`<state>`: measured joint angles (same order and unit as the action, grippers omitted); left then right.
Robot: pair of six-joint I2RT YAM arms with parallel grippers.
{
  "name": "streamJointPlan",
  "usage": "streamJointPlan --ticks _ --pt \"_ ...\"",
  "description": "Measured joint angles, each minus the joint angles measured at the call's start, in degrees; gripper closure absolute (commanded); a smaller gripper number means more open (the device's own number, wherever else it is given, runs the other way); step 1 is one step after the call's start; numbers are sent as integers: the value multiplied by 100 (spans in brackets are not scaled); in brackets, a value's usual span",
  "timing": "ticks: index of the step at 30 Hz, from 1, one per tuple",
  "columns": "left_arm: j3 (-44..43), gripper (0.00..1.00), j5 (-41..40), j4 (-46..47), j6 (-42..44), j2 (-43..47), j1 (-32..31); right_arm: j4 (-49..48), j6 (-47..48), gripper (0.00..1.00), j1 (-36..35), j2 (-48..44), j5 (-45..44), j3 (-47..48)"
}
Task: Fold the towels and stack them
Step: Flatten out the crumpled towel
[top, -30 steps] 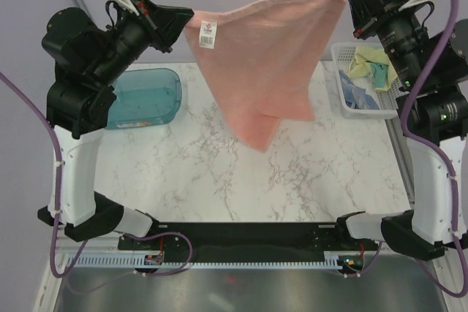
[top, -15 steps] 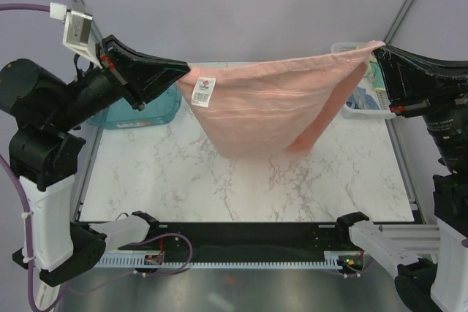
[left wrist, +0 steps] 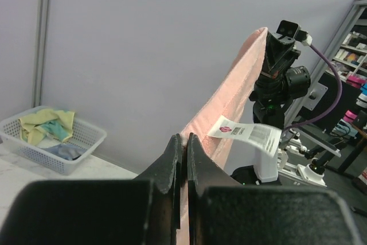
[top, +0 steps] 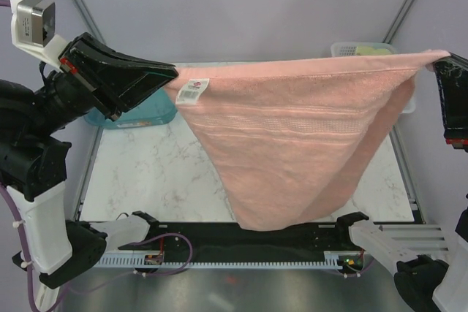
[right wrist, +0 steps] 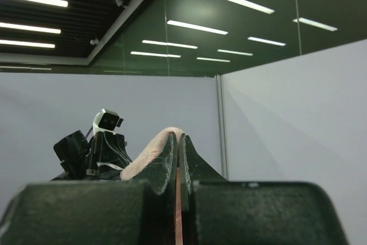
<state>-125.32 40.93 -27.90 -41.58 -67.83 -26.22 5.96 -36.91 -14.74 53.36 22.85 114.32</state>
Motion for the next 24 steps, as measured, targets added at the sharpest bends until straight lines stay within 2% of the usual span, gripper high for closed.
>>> streamJointPlan --ticks 4,10,13,18,24 --pt "-120 98 -190 11 37 -83 -20 -90 61 100 2 -15 -203 94" --pt "-258 98 -1196 -267 579 -798 109 -164 518 100 4 588 -785 -415" --pt "-258 98 -1554 -341 874 -1451 352 -267 715 100 9 1307 -903 -863" --pt "-269 98 -1663 -310 1150 -2885 940 -625 914 100 13 2745 -940 -1674" --pt "-350 98 -1687 52 1534 -4385 1342 -1005 1145 100 70 4559 -758 -1585"
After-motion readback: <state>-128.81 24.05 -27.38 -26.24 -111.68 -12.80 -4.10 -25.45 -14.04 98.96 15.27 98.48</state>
